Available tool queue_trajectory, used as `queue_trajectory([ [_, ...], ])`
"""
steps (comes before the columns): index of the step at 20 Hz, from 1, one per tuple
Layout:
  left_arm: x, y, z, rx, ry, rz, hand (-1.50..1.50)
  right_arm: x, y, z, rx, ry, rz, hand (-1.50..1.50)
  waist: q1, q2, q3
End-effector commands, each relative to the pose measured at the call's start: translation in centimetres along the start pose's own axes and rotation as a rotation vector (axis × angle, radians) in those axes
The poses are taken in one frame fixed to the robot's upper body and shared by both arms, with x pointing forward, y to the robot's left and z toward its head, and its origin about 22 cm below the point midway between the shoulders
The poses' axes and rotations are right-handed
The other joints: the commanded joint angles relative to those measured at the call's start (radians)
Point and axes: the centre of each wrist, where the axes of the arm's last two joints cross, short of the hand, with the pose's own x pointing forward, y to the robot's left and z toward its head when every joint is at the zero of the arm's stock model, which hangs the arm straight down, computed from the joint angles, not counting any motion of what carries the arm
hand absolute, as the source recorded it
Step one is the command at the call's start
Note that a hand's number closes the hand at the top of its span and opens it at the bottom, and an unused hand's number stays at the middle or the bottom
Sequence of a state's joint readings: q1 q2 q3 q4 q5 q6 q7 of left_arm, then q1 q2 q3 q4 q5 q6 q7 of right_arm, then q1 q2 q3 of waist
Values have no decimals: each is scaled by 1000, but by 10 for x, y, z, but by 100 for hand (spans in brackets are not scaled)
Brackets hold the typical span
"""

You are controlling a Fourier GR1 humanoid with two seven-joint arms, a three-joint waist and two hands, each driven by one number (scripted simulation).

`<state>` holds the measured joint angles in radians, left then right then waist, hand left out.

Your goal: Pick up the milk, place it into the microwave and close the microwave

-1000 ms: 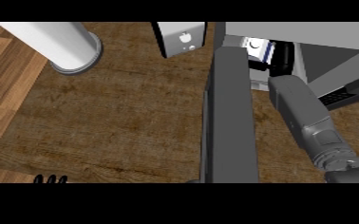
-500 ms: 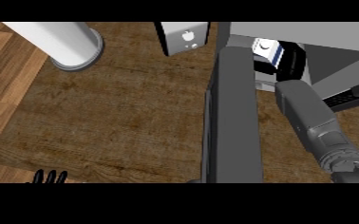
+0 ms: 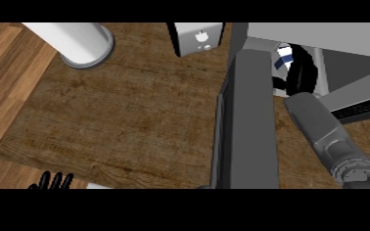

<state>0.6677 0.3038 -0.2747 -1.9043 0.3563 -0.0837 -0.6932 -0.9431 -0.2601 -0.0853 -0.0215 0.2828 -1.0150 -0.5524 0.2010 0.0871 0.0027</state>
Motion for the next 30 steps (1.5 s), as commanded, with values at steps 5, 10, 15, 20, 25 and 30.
queue_trajectory([
  [5, -3, 3, -3, -16, -8, -13, -150, 45, 18, 4, 168, -189, -105, -150, 5, -6, 6],
  [10, -6, 2, -3, -1, -10, -21, -150, 59, 21, 3, 234, -204, -175, -150, -8, -8, 6],
  [15, -8, 0, -3, 3, -16, -18, -150, 72, 31, 16, 279, -187, -323, -150, -38, -16, 8],
  [20, -9, 1, -3, 6, -9, -12, -150, 78, 32, 16, 307, -188, -516, -150, -77, -31, 6],
  [25, -4, 1, 8, 15, -10, -14, -150, 64, 37, 31, 343, -124, -666, -150, -82, -41, 4],
  [30, 0, 1, 12, 7, 1, -12, -150, 31, 38, 53, 380, -96, -799, -150, -108, -49, 3],
])
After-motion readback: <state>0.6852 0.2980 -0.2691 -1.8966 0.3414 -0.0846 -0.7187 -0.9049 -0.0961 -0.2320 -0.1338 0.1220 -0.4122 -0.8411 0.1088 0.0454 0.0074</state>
